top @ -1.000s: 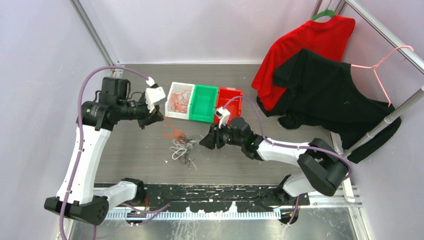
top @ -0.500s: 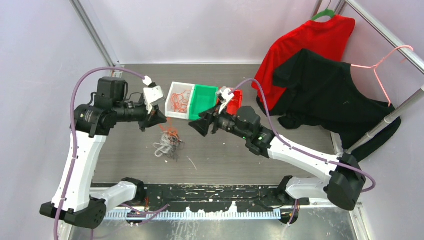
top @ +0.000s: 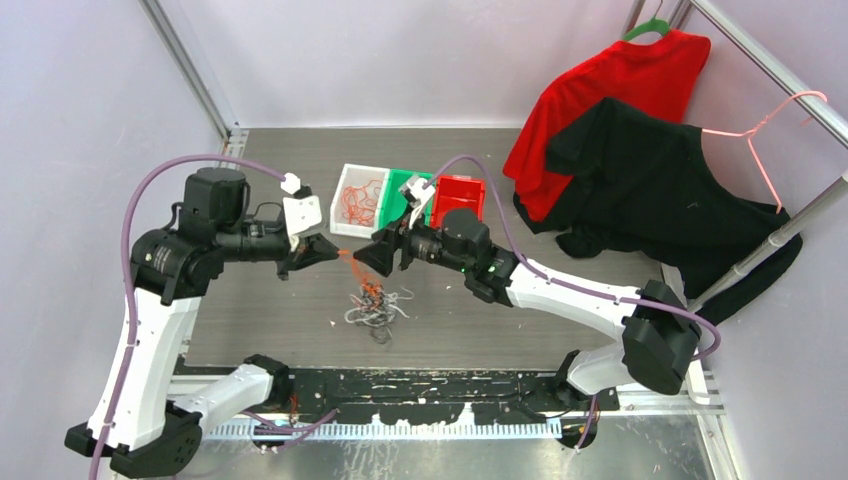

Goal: Untangle the cables

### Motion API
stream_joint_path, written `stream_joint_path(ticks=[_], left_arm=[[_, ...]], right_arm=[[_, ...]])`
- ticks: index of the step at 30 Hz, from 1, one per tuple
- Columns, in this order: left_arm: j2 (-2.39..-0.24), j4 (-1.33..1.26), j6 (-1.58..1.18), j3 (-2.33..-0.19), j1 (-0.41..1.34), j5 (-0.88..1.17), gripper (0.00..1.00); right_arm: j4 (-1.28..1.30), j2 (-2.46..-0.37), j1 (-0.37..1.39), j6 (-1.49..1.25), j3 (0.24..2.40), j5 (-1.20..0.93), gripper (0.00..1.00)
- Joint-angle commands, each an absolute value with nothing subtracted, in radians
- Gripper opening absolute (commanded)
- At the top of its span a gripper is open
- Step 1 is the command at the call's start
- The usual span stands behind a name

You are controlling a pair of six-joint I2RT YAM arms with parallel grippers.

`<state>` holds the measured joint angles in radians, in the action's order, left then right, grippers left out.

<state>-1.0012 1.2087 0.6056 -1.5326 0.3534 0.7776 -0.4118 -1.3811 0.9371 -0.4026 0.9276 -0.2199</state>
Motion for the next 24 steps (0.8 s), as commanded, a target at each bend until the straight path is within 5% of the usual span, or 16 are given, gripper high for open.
stream_joint_path(ticks=[1, 24], left_arm=[[-1.002, 1.157, 0.598, -1.554, 0.367, 0.804, 0.0], [-1.041, 1.131, 0.528, -1.64, 0.43, 0.781, 0.0]], right_arm=[[-0.476, -1.38, 0.967, -0.412, 0.97, -0.286, 0.7], [-0.489, -1.455, 1.011, -0.411, 0.982, -0.221, 0.69]])
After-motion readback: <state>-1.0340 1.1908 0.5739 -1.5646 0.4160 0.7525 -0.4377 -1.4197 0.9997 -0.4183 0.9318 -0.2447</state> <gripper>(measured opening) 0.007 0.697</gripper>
